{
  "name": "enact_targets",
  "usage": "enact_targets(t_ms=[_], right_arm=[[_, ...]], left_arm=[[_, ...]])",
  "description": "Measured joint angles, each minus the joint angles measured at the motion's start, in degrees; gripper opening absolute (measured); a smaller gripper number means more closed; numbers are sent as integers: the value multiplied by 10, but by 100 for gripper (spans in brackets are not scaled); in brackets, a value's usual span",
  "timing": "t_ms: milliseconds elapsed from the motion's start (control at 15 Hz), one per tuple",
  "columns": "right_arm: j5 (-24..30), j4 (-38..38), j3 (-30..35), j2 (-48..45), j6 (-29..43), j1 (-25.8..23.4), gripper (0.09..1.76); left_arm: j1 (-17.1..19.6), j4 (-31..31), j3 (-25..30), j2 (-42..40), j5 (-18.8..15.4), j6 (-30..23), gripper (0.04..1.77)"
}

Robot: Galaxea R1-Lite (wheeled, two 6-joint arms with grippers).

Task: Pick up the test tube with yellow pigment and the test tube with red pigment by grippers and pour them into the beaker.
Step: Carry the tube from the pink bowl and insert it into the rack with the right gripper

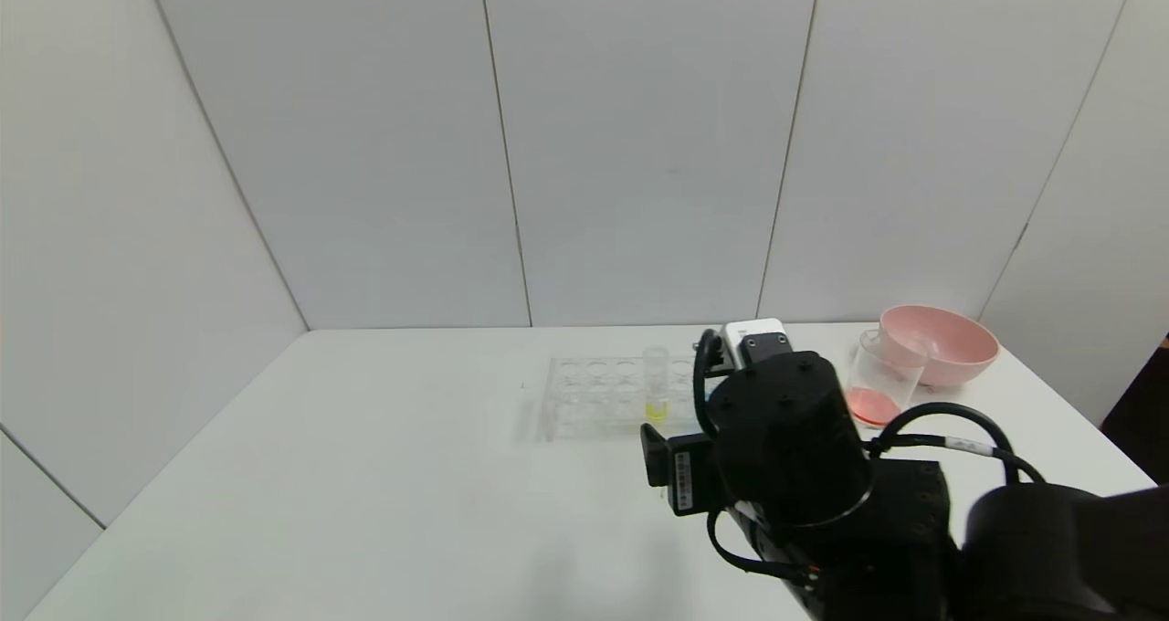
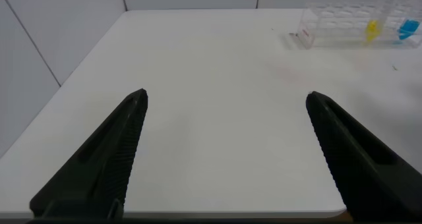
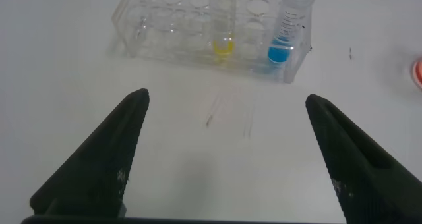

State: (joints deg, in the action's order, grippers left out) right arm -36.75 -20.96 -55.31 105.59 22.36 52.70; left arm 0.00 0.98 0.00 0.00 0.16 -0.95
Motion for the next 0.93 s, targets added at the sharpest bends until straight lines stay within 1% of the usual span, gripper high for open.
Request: enact_targets(t_ms=[333,600,933], right_arm=[[-11,1,-123,109,11,3,170],[-12,4,-215,187,-4,-26,170],[-11,5,-289,255,-34,-61,170]], left_arm=[[0,0,0,0,0,0,172],[0,0,0,0,0,0,172],[0,0,0,0,0,0,172]])
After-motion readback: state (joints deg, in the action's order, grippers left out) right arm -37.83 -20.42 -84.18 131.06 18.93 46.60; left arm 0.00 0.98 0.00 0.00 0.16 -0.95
